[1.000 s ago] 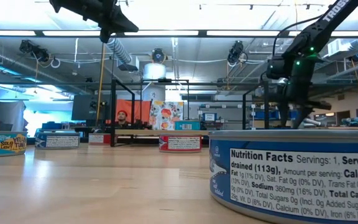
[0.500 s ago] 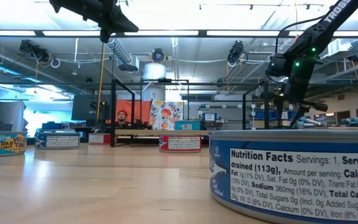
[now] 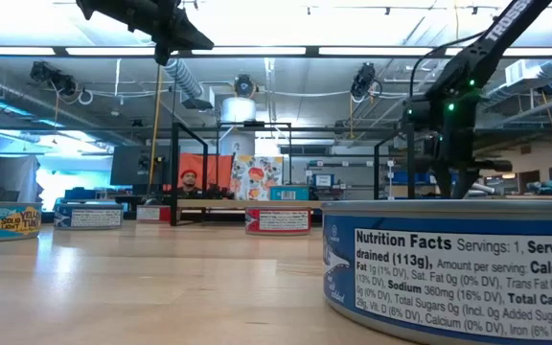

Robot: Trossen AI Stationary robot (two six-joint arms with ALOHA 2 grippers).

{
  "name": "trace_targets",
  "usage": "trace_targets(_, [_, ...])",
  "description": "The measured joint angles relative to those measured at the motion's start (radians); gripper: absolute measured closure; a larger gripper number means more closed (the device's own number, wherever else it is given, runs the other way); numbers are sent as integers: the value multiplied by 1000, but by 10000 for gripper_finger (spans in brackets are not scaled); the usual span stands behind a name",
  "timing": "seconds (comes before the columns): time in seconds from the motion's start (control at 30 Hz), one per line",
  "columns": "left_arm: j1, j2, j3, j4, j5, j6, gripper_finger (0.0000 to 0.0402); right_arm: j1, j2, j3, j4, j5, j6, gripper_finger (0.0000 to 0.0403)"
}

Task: Stack canned seafood by type on shelf
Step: Adjust the red tuna can

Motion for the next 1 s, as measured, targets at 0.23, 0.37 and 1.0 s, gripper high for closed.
trace_targets(0.23, [0,0,0,-2,0,-11,401,33,17,6,-27,52,-30,384])
trace_targets(0.37, [0,0,0,-4,0,-27,401,23,-2,4,-85,-3,-69,393])
trace_targets(1.0, [0,0,0,-8,0,-24,401,60,-20,1,-379,-296,-143,396])
